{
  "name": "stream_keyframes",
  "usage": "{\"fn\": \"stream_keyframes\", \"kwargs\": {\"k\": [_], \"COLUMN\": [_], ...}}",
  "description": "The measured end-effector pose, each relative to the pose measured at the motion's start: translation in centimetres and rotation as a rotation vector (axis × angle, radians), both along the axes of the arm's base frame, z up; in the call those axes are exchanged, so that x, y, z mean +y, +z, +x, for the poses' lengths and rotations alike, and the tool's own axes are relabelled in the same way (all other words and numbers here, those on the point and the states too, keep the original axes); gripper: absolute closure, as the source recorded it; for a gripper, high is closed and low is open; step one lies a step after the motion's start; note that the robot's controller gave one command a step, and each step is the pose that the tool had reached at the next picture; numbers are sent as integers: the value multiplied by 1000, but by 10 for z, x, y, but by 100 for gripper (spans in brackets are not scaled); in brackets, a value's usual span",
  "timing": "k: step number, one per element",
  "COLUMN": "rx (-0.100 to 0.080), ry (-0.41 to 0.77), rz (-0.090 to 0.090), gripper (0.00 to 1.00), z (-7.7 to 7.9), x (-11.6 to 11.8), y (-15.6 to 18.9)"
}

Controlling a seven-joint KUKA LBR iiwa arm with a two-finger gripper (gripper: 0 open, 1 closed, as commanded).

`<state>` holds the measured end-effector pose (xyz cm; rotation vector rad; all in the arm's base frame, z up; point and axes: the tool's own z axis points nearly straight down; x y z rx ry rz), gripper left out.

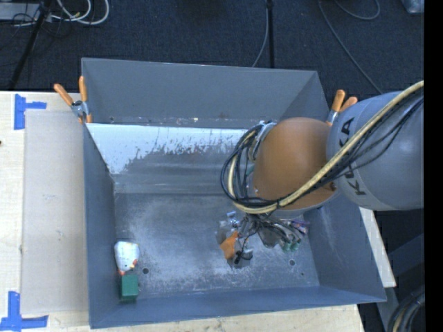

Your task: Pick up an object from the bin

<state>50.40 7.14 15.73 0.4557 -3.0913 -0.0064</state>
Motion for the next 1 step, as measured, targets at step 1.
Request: {"fn": "stream_keyframes", "kwargs": {"k": [1], "rx": [0], "ry": [58], "rz": [2], "gripper": [100], "z": [0], "x": [-10], "y": [100]}}
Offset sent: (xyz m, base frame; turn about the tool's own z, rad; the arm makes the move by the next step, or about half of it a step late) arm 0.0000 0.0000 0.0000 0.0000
